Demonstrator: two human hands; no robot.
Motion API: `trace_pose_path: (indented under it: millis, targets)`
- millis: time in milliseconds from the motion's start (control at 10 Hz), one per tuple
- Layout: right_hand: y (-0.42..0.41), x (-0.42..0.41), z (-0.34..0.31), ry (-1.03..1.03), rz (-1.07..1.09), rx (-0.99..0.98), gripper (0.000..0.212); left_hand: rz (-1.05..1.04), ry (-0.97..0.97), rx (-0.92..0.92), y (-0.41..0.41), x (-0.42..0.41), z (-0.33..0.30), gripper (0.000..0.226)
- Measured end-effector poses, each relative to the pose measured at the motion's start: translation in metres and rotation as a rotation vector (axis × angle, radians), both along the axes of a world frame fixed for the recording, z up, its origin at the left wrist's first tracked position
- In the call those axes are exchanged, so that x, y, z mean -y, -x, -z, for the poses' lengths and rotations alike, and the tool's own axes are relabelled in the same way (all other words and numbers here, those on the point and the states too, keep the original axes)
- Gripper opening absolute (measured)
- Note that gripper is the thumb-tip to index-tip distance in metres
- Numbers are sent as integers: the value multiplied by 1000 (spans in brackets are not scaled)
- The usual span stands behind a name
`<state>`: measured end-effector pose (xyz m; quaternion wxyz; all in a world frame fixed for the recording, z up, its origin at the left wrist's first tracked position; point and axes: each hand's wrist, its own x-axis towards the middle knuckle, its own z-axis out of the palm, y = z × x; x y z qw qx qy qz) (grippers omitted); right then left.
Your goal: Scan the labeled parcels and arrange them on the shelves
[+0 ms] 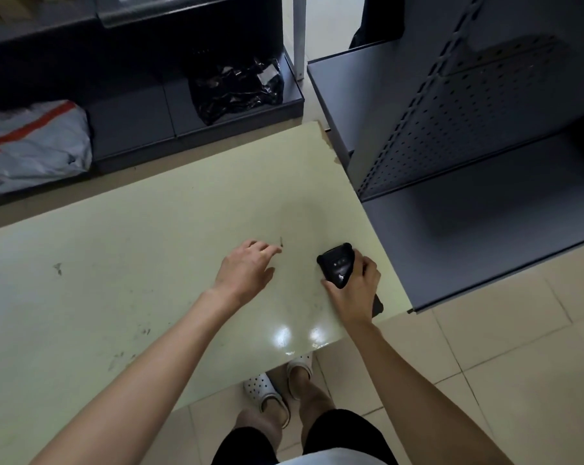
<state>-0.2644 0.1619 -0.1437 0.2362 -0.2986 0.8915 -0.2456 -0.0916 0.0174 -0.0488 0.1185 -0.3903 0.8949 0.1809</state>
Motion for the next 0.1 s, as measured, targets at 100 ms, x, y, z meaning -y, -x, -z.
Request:
trace_pose_path:
  millis: [100]
  targets:
    - [-4,4,-7,-109,-26,-20,100,-9,20,-13,-7,3,-4,42]
